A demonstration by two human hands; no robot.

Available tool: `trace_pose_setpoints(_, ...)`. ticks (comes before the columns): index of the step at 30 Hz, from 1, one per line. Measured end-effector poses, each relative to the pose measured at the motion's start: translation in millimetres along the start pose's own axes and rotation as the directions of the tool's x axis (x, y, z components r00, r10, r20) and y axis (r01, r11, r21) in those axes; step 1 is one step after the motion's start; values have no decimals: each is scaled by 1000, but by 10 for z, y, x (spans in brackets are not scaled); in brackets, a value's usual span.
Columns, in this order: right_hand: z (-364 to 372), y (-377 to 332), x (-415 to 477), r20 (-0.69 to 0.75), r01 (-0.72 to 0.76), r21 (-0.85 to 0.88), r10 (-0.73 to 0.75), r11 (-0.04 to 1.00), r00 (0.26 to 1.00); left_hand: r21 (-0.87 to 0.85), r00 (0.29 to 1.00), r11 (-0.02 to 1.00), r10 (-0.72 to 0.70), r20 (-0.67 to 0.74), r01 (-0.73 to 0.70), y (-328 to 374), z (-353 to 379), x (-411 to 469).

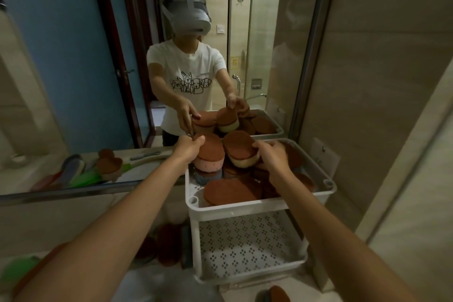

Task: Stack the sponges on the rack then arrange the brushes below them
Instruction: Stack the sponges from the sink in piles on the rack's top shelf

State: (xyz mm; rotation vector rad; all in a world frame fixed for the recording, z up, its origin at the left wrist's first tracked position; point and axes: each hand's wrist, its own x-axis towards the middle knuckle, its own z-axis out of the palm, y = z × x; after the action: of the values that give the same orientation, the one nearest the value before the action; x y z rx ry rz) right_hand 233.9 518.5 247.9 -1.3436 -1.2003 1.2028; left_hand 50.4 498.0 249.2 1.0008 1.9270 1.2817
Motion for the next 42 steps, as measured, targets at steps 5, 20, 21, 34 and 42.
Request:
trace_pose_setpoints(5, -17, 21, -8, 19, 18, 12, -18, 1000, 1000, 104, 999, 994, 39, -25, -37, 21, 10, -8)
trace_pose_setpoints(20, 29, -63, -109, 147, 193, -450, -140, 872, 979, 562, 983, 810, 183, 26, -166, 63, 20, -107)
trace_pose_setpoints(21, 33, -72, -123, 163, 228, -504, -168, 833, 972, 575, 980, 796, 189, 58, -187, 74, 23, -127)
trace_pose_setpoints(34, 127, -11, -132, 334, 450, -671, -302, 589, 893, 592, 968, 766, 205, 141, -249, 140, -36, -266)
trace_pose_setpoints(42, 131, -89, -197, 402, 467, -813, -245, 348, 882, 705, 969, 664, 174, 178, -249, 42, 24, -249)
